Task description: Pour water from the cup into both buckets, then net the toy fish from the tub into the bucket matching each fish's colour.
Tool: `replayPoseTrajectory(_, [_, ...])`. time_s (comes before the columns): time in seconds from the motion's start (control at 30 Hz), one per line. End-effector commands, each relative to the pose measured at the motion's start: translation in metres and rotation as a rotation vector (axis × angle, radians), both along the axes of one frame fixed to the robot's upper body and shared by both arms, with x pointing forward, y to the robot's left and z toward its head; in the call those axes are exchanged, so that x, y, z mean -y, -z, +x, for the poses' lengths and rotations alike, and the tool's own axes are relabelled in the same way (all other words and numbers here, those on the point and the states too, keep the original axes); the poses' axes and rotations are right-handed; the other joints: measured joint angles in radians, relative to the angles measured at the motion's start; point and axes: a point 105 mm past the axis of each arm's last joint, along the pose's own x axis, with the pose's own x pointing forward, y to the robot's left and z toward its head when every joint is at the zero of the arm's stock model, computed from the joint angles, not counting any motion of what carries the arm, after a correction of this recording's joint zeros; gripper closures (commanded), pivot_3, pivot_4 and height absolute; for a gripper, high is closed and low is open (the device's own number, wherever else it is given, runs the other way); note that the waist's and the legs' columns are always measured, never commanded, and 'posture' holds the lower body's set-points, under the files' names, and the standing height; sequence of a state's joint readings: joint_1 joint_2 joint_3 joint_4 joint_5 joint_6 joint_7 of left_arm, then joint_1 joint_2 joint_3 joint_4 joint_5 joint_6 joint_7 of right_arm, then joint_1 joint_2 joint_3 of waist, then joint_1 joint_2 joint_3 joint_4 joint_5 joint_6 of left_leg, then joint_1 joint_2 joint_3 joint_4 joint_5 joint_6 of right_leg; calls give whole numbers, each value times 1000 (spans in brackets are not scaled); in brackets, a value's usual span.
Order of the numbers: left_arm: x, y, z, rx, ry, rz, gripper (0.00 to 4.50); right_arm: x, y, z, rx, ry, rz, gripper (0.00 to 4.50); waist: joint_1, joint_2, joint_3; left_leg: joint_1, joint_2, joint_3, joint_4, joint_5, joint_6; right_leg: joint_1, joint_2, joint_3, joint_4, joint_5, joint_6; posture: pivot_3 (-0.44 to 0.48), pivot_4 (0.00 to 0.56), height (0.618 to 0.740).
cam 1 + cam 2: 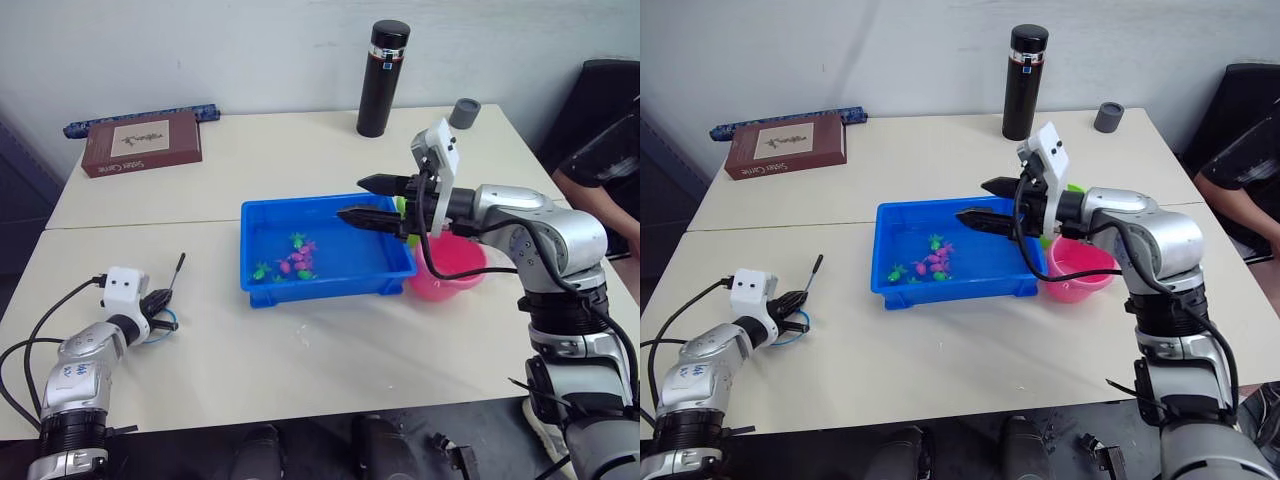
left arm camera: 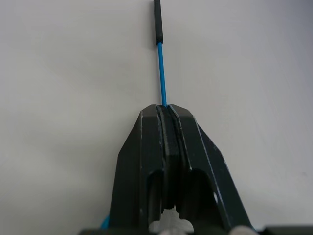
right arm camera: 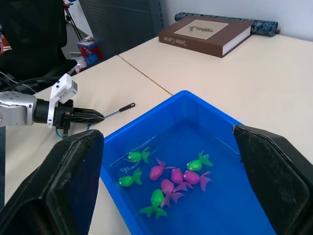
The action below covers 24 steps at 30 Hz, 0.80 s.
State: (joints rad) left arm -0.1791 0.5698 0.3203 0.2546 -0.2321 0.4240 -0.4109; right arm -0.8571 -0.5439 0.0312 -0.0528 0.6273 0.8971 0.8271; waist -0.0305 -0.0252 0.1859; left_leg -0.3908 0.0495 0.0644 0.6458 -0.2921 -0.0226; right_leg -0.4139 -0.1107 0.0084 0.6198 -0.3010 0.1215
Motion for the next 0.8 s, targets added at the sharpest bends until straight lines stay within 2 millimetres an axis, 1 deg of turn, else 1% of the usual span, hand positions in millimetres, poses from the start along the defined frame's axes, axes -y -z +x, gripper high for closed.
replayPoseTrajectory(0.03, [-2, 16, -7, -68, -5, -7, 4469, 1, -22, -6, 70, -11, 39, 0, 0, 0, 0, 0, 0, 0, 0, 0, 0, 0, -1, -2, 0, 0, 0, 0, 150, 740])
replayPoseTrajectory(0.17, [-2, 18, -6, -81, -6, -4, 4469, 2, -22, -5, 68, -5, 44, 0, 0, 0, 0, 0, -1, 0, 0, 0, 1, 0, -2, -4, 0, 0, 0, 0, 150, 740])
replayPoseTrajectory(0.27, [1, 11, -2, -55, 8, 16, 4469, 3, -22, -4, 67, 3, 49, 0, 1, 0, 0, 0, -1, 0, 0, 0, 1, 1, -2, -5, 1, 0, 0, 0, 150, 740])
replayPoseTrajectory(0.37, [8, -10, 5, 10, 51, 52, 4469, 5, -23, -3, 72, 14, 54, 0, 2, 0, 0, 0, -1, 0, 0, 0, 1, 1, -2, -5, 1, 0, 0, 0, 150, 740])
replayPoseTrajectory(0.47, [14, -27, 10, 55, 83, 75, 4469, 6, -24, -3, 77, 21, 59, 0, 2, 0, 0, -1, -1, 0, 0, 0, 1, 1, -2, -6, 0, 0, 0, 0, 150, 740])
replayPoseTrajectory(0.53, [24, -48, 16, 110, 128, 90, 4469, 8, -26, -3, 83, 27, 65, 0, 2, 0, 0, -2, -1, 0, 0, 0, 1, 0, -2, -7, -1, 0, 0, 0, 150, 740])
replayPoseTrajectory(0.6, [41, -71, 22, 167, 192, 100, 4469, 9, -29, -3, 90, 33, 71, 0, 3, 0, 0, -5, -1, 0, 1, 0, 1, 0, -2, -9, -2, 0, 0, 0, 150, 740])
replayPoseTrajectory(0.7, [55, -87, 24, 201, 242, 108, 4469, 10, -30, -4, 94, 37, 77, 0, 3, 0, 0, -12, -1, 0, 2, 1, 1, -4, -2, -14, -1, 0, 0, 0, 150, 740])
replayPoseTrajectory(0.77, [67, -102, 26, 229, 289, 119, 4469, 11, -31, -4, 99, 43, 80, 0, 0, 0, 0, -12, -2, 0, 2, 1, 1, -4, 0, -15, 0, 0, 1, 0, 150, 740])
replayPoseTrajectory(0.8, [76, -116, 27, 258, 330, 114, 4469, 12, -31, -6, 105, 47, 77, 0, 0, 0, 0, -13, -3, 2, 2, 1, 1, -4, 1, -16, 0, 0, 1, 0, 150, 740])
